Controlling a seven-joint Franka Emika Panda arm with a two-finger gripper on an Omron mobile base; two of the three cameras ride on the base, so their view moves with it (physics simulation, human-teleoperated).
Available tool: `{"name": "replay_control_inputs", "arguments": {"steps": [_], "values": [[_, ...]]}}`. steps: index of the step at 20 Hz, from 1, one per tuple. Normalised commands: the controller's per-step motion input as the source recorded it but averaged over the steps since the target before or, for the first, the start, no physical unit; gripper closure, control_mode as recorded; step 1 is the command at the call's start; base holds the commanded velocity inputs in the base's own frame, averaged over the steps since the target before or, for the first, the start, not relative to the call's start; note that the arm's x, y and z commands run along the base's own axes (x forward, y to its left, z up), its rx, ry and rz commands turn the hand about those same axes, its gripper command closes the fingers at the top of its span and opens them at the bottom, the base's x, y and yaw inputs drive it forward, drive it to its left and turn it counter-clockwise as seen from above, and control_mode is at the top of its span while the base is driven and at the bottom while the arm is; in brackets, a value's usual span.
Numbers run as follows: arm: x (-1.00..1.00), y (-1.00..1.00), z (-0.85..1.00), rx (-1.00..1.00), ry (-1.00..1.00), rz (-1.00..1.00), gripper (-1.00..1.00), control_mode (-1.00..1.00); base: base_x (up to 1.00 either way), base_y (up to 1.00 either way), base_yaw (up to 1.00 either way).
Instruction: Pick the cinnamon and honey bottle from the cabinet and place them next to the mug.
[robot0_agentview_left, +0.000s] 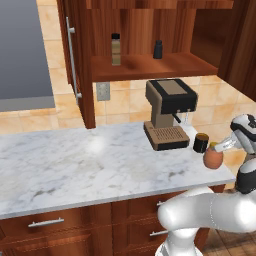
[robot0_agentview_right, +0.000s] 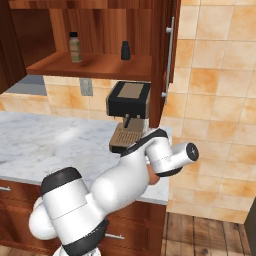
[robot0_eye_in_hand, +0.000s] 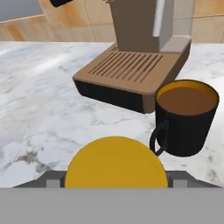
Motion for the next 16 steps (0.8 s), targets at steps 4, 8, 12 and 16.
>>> {"name": "replay_control_inputs", "arguments": {"steps": [4,8,12,16], "values": [[0.21,-0.08,0.00,0.00,0.00,0.00,1.00,-1.00,0.00,0.00,0.00],[0.17,-0.08,-0.01,0.00,0.00,0.00,1.00,-1.00,0.00,0.00,0.00],[0.15,-0.01,-0.07,0.00,0.00,0.00,1.00,-1.00,0.00,0.00,0.00],[0.06,0.00,-0.23,0.00,0.00,0.00,1.00,-1.00,0.00,0.00,0.00]]}}
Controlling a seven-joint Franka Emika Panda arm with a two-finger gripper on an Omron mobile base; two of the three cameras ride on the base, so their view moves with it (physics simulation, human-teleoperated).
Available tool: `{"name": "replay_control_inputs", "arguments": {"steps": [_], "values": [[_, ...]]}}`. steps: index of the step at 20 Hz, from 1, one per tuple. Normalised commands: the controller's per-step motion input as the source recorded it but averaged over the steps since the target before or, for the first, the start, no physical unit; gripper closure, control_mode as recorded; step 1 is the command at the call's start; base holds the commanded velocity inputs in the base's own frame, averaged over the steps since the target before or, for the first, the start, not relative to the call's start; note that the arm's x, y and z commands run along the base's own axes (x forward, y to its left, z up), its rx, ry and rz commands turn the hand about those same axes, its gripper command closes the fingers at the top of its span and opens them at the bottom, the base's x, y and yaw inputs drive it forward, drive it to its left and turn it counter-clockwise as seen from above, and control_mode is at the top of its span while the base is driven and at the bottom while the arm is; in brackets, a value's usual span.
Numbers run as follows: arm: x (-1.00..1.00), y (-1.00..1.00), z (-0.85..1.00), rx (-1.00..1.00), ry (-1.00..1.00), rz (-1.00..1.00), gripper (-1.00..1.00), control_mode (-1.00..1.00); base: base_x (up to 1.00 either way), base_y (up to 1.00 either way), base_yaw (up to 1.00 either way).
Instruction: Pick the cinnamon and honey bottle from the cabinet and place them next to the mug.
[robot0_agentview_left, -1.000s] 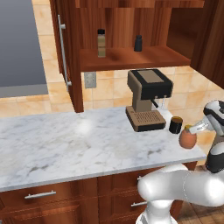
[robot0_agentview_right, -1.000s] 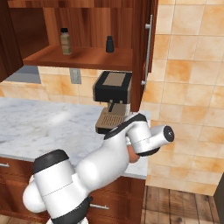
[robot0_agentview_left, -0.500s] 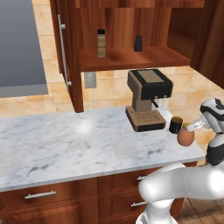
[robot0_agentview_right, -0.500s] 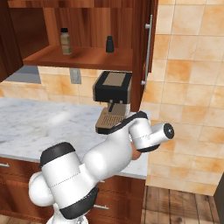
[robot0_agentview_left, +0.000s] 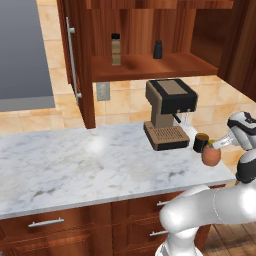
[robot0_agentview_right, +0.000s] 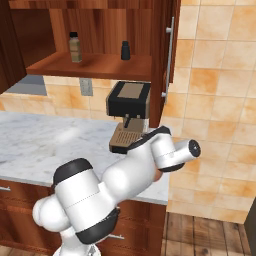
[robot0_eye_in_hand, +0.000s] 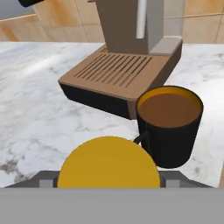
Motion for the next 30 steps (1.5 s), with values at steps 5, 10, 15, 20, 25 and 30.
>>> {"name": "replay_control_inputs", "arguments": {"steps": [5,10,15,20,25,30], "values": [[0.00,0.00,-0.27,0.00,0.00,0.00,1.00,-1.00,0.00,0.00,0.00],[-0.04,0.00,-0.09,0.00,0.00,0.00,1.00,-1.00,0.00,0.00,0.00],[-0.06,0.00,0.00,0.00,-0.02,0.00,1.00,-1.00,0.00,0.00,0.00],[0.00,0.03,0.00,-0.03,-0.05,0.00,1.00,-1.00,0.00,0.00,0.00],[0.00,0.09,-0.04,-0.03,-0.09,0.00,1.00,-1.00,0.00,0.00,0.00],[0.00,0.07,-0.13,-0.05,-0.10,0.00,1.00,-1.00,0.00,0.00,0.00]]}}
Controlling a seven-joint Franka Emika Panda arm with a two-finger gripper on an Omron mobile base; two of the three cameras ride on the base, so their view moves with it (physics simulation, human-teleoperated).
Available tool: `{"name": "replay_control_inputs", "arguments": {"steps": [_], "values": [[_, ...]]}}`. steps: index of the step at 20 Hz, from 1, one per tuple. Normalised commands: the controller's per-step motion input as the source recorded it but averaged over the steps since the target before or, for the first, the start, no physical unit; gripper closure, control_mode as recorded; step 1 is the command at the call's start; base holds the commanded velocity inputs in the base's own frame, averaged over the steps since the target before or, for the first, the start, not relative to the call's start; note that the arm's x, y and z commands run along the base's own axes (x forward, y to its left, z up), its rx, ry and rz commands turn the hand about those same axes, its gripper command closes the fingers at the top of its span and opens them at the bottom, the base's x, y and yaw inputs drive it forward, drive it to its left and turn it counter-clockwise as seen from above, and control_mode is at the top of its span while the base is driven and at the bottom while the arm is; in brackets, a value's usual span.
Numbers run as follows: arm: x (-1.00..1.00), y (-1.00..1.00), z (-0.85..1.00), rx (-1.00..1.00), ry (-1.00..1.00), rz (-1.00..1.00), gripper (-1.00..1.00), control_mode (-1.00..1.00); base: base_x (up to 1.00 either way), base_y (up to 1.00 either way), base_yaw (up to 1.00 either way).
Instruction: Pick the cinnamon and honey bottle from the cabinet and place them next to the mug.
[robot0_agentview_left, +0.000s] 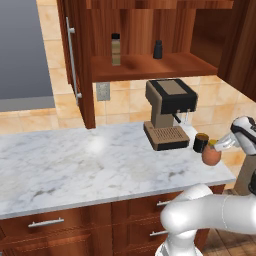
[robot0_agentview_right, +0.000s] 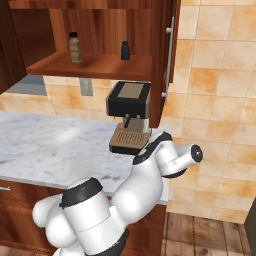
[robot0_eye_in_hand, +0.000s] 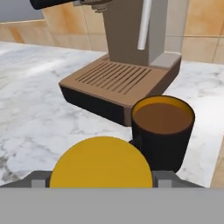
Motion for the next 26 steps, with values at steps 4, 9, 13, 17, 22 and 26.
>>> {"name": "replay_control_inputs", "arguments": {"steps": [4,9,13,17,22,26], "values": [[0.00,0.02,-0.06,-0.05,-0.05,0.00,1.00,-1.00,0.00,0.00,0.00],[0.00,0.00,0.00,0.00,0.00,0.00,-1.00,-1.00,0.00,0.00,0.00],[0.00,0.00,0.00,0.00,0.00,0.00,-1.00,-1.00,0.00,0.00,0.00],[-0.04,0.00,0.00,0.00,0.00,0.00,-1.00,-1.00,0.00,0.00,0.00],[-0.02,0.01,0.03,0.00,0.00,0.00,-1.00,-1.00,0.00,0.00,0.00],[-0.02,0.10,0.18,0.00,0.00,0.00,-1.00,-1.00,0.00,0.00,0.00]]}}
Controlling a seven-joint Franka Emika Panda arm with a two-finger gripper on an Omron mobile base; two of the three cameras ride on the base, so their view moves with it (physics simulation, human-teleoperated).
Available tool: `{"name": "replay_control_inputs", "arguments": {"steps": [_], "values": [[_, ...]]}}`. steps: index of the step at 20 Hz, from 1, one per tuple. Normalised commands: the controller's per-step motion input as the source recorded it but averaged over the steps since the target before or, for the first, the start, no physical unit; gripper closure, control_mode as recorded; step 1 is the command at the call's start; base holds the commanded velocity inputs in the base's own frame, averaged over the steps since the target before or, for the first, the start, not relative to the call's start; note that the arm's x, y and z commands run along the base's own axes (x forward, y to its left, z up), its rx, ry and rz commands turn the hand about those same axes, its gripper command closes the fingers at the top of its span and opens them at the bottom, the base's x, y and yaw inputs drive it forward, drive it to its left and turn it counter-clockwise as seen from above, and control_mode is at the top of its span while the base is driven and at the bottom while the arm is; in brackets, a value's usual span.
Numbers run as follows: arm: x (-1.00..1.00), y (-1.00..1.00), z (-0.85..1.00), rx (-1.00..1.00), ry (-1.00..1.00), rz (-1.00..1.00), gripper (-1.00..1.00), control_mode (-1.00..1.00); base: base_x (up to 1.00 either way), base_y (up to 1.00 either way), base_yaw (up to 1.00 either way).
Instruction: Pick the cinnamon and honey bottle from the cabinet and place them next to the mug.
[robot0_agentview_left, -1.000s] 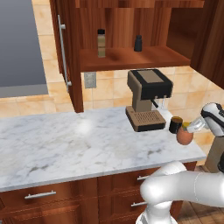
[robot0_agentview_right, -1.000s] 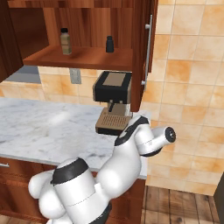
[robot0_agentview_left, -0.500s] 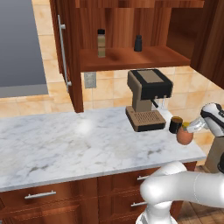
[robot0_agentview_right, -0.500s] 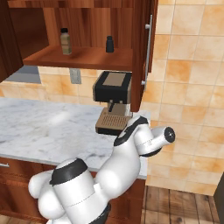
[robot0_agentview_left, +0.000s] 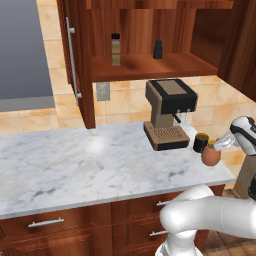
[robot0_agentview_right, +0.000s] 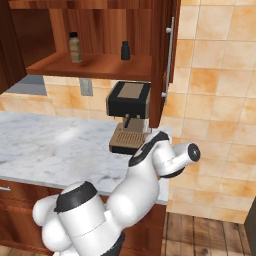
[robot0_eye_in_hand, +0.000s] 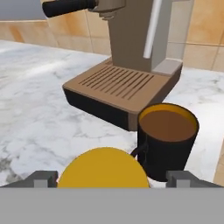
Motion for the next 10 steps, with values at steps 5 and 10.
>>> {"name": "replay_control_inputs", "arguments": {"steps": [5,10], "values": [[-0.02,0.09,0.10,0.00,0.00,0.00,-1.00,-1.00,0.00,0.00,0.00],[-0.18,0.21,0.10,0.00,-0.02,0.00,-1.00,-1.00,0.00,0.00,0.00]]}}
